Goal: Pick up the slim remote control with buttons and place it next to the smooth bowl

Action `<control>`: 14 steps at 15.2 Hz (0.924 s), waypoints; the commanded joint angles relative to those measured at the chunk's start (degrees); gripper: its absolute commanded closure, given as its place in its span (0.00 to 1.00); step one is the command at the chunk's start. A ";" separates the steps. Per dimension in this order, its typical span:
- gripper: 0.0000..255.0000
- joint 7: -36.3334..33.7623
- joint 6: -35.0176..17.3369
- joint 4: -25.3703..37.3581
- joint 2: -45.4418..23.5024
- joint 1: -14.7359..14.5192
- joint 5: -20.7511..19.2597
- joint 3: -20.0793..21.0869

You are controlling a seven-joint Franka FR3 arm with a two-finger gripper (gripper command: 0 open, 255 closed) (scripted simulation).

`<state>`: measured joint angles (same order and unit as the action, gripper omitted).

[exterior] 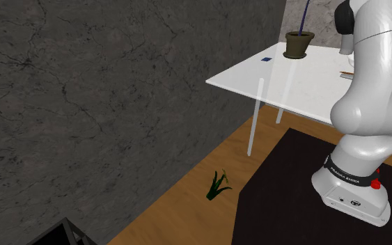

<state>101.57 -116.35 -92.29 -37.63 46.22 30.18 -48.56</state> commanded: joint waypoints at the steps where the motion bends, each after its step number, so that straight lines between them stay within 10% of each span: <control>1: 0.00 0.00 0.00 0.00 0.00 0.00 0.00 0.00; 14: 0.00 -1.56 5.33 3.12 2.92 -0.77 -2.57 -1.97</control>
